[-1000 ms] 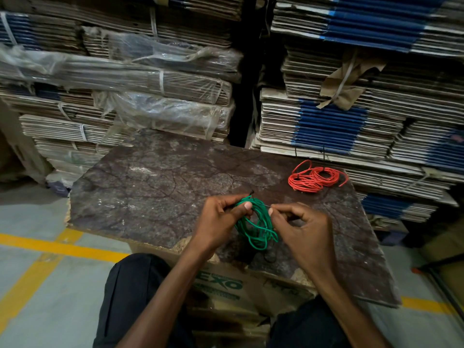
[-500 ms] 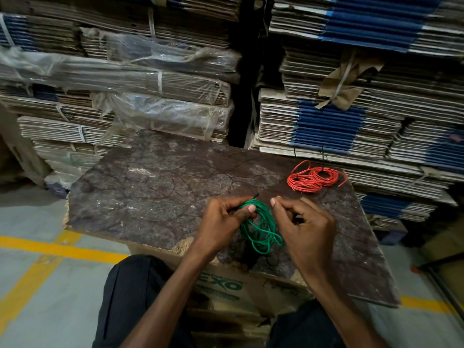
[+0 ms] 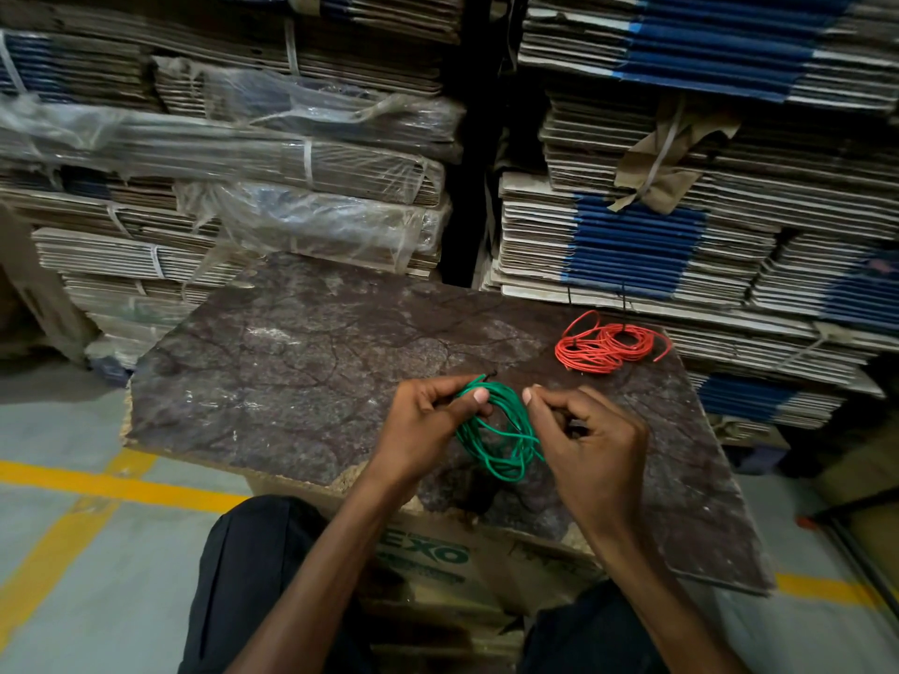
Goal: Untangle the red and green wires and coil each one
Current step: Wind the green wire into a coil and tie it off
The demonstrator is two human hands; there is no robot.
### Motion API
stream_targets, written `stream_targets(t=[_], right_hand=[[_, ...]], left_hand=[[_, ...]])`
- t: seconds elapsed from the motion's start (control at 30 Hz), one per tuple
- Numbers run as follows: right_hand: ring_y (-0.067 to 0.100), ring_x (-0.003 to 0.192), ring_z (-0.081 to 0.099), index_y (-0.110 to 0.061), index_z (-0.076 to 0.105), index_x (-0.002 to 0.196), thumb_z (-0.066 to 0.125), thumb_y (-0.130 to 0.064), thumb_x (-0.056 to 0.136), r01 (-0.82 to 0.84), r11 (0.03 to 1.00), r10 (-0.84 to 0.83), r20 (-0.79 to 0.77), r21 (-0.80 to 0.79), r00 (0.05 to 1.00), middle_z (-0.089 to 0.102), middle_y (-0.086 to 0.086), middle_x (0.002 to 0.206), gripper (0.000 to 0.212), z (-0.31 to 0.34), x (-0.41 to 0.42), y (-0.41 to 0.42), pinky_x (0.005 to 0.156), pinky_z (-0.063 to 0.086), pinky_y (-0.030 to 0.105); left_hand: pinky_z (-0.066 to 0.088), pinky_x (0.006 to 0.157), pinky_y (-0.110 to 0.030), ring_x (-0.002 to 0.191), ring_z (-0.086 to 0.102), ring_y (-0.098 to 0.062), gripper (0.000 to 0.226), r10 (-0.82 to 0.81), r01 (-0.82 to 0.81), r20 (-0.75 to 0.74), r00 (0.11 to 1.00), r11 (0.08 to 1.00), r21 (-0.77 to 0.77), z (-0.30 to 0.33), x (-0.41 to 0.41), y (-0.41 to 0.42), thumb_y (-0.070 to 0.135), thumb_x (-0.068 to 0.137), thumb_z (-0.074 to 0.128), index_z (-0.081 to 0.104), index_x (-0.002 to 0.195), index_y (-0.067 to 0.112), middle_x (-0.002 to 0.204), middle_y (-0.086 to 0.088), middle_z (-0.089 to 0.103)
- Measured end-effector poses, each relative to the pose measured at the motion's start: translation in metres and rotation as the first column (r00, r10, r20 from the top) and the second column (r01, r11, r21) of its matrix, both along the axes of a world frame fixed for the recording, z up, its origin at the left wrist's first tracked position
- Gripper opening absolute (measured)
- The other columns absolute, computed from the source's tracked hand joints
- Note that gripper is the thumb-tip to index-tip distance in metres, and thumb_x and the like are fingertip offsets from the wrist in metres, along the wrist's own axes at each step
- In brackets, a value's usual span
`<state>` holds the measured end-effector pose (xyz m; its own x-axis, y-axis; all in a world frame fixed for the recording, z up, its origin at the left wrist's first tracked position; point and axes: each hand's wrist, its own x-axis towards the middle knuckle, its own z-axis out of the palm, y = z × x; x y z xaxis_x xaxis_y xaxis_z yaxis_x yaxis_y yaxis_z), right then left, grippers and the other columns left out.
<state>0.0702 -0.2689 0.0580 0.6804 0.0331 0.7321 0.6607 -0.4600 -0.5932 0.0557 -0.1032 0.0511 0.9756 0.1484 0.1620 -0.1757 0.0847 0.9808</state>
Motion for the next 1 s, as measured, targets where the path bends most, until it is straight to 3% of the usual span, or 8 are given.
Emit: stream_targets(t=[0.5, 0.87, 1.0], right_hand=[[0.013, 0.056, 0.059, -0.012, 0.077, 0.08, 0.076, -0.011, 0.083, -0.03, 0.999, 0.029, -0.026, -0.038, 0.999, 0.063, 0.0, 0.064, 0.003, -0.002, -0.0017, -0.0011, 0.051, 0.045, 0.034], [0.008, 0.054, 0.055, -0.011, 0.078, 0.081, 0.076, -0.009, 0.083, -0.023, 0.999, 0.021, -0.037, -0.047, 0.999, 0.06, -0.003, 0.062, 0.004, -0.0018, -0.0023, -0.001, 0.051, 0.042, 0.026], [0.01, 0.055, 0.056, -0.012, 0.078, 0.082, 0.076, -0.01, 0.083, -0.033, 0.998, 0.031, -0.043, -0.044, 0.999, 0.061, -0.001, 0.063, 0.003, -0.0031, -0.0007, -0.0007, 0.051, 0.044, 0.03]], left_hand=[[0.048, 0.072, -0.025, 0.07, 0.062, -0.008, 0.014, 0.019, -0.021, -0.032, 0.999, 0.999, -0.043, -0.0018, 0.0004, 0.0015, 0.003, 0.09, 0.061, 0.073, 0.093, 0.009, 0.073, 0.001, 0.072], [0.048, 0.068, -0.019, 0.069, 0.061, -0.006, 0.014, 0.025, -0.025, -0.004, 1.0, 1.0, -0.012, -0.0058, 0.0012, 0.0031, 0.002, 0.09, 0.061, 0.073, 0.097, 0.0, 0.073, 0.0, 0.071], [0.048, 0.066, -0.015, 0.066, 0.06, -0.002, 0.014, 0.011, -0.011, -0.001, 1.0, 1.0, -0.009, -0.0058, 0.0016, 0.0022, 0.0, 0.09, 0.06, 0.072, 0.098, 0.001, 0.07, 0.005, 0.071]])
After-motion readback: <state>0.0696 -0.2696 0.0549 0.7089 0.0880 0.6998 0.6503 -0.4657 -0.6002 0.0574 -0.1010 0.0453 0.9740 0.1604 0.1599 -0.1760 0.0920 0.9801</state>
